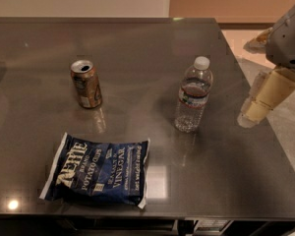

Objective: Move water bottle near blue chip bag

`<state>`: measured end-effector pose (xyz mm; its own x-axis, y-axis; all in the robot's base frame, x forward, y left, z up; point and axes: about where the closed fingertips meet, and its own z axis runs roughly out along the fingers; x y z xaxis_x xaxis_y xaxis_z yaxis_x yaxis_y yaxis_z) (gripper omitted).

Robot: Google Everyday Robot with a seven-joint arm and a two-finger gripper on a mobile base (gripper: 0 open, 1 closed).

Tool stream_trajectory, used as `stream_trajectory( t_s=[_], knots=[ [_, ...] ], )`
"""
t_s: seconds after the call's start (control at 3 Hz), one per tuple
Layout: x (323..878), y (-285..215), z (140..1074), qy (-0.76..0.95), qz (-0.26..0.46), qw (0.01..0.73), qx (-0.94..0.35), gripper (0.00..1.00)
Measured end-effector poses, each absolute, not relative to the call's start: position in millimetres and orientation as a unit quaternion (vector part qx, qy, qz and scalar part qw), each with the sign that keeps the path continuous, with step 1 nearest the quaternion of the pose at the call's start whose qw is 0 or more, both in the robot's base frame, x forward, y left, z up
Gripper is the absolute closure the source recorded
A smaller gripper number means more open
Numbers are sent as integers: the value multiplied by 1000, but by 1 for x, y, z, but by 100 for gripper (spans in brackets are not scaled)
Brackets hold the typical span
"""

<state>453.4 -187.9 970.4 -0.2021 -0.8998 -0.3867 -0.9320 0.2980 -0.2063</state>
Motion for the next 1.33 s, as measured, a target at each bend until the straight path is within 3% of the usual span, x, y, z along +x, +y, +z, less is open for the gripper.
stream_trajectory(
  t_s=[1.33],
  knots=[
    [498,-129,938,760,144,316,-550,0]
  ],
)
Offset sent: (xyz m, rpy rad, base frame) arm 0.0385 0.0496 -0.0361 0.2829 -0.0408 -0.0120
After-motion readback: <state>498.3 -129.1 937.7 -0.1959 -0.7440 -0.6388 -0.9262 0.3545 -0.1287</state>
